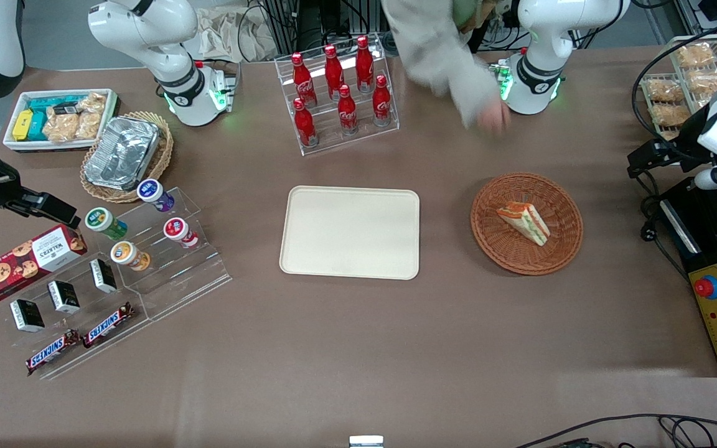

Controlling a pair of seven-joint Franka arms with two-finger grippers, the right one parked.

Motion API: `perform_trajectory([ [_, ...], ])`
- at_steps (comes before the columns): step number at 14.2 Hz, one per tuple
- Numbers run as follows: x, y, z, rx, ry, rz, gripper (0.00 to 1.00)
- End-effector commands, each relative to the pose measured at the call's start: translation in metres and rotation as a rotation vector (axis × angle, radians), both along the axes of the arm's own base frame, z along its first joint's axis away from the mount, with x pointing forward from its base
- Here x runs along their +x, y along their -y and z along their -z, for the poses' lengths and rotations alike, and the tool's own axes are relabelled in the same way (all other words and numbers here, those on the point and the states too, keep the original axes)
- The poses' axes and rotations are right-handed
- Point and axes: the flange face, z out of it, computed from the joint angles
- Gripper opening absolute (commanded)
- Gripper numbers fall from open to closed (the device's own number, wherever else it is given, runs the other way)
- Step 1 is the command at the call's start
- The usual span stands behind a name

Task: Place sandwich from basket to tray
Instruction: 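Move the left gripper over the sandwich in the wicker basket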

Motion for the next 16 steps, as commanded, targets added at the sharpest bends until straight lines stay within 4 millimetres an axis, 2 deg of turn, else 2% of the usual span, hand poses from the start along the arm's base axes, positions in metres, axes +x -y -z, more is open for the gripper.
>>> perform_trajectory([
  [1,-0.003,0.001,-0.006,-0.016,0.005,0.003,1.00],
  [3,-0.004,0.000,-0.007,-0.015,0.006,0.012,1.00],
  [5,-0.006,-0.001,0.001,-0.018,-0.019,0.012,1.00],
  [8,-0.024,-0.001,0.028,-0.058,-0.061,0.023,1.00],
  [12,-0.063,-0.001,0.074,-0.066,0.023,-0.017,1.00],
  [14,-0.069,0.005,0.088,-0.073,0.043,-0.069,1.00],
  [16,-0.067,0.020,0.101,-0.061,0.020,-0.212,1.00],
])
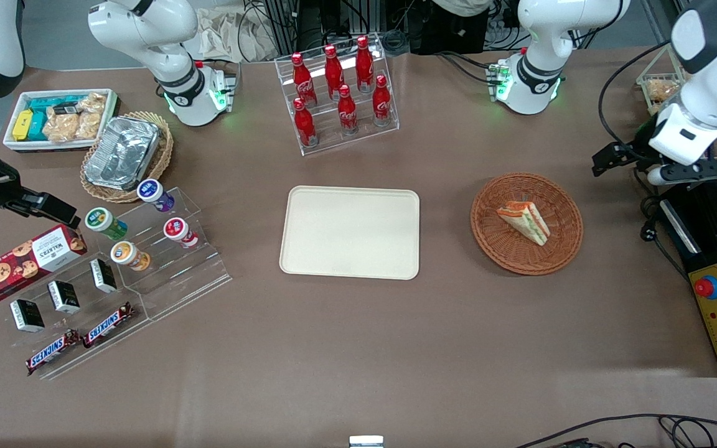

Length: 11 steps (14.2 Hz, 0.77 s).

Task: Place sandwich from basket to tray
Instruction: 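Move the left gripper over the sandwich in the wicker basket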

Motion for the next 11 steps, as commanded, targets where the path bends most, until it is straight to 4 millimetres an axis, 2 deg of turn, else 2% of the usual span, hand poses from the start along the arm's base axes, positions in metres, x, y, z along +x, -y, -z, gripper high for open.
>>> perform_trajectory([
  [1,-0.005,0.024,0.018,0.010,-0.025,-0.200,1.00],
  [4,0.004,0.037,0.048,0.019,-0.037,-0.353,1.00],
  [10,0.025,0.091,0.125,0.024,-0.003,-0.539,1.00],
  [11,0.028,0.095,0.138,0.021,-0.006,-0.561,1.00],
])
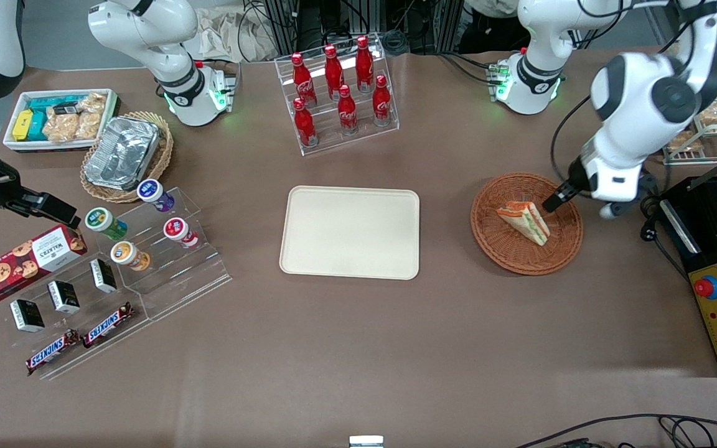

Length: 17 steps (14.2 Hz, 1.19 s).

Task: Place sandwich from basket to tray
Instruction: 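Lower the left gripper and close it on the wrapped sandwich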

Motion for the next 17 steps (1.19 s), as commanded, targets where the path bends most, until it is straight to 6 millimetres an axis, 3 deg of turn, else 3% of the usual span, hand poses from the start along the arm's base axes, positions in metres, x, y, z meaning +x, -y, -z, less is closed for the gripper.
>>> perform_trajectory([
  [1,0.010,0.013,0.035,-0.005,-0.007,-0.071,1.00],
  [3,0.010,0.015,0.063,-0.009,-0.007,-0.115,1.00],
  [7,-0.013,0.015,0.096,-0.004,-0.003,-0.113,1.00],
  [12,-0.027,0.012,0.114,-0.004,0.013,-0.112,0.96],
  [13,-0.027,0.012,0.114,-0.004,0.013,-0.112,0.86],
  [17,-0.027,0.011,0.112,-0.003,0.017,-0.111,0.03],
])
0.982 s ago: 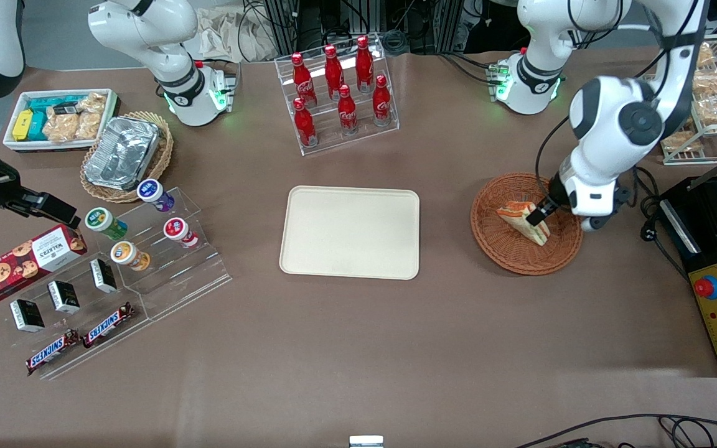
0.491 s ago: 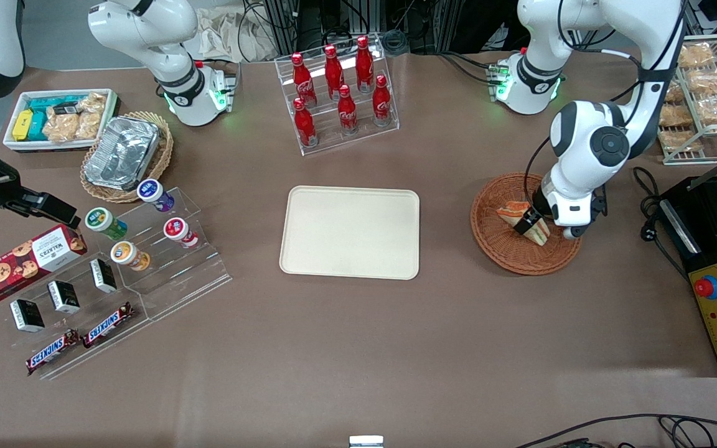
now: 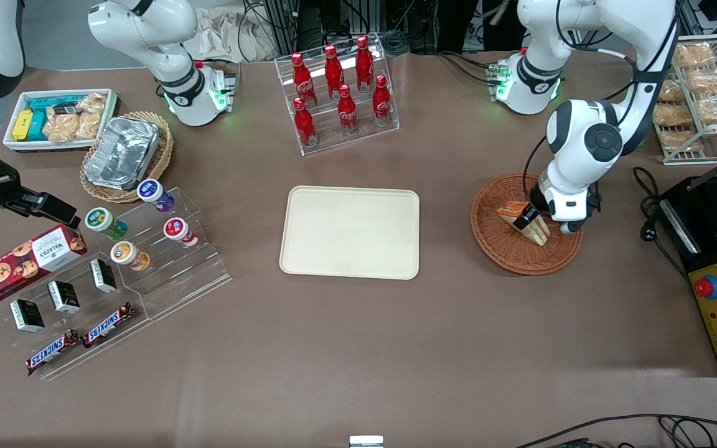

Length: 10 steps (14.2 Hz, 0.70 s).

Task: Place sandwich from basket to tray
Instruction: 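Lower the left gripper and close it on the wrapped sandwich, then lift the sandwich out of the basket with the left gripper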

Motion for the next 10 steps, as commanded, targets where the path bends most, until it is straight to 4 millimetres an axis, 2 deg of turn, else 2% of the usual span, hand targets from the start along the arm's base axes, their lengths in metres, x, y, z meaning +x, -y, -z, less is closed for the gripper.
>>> perform_trajectory([
  [1,-0.003,0.003,-0.008,0.003,0.025,-0.005,0.00],
  [4,0.004,0.002,-0.030,0.004,0.023,-0.008,0.00],
  [8,0.040,0.009,-0.103,0.011,-0.081,0.009,0.00],
  [10,0.051,0.011,-0.131,0.016,-0.087,0.020,0.00],
])
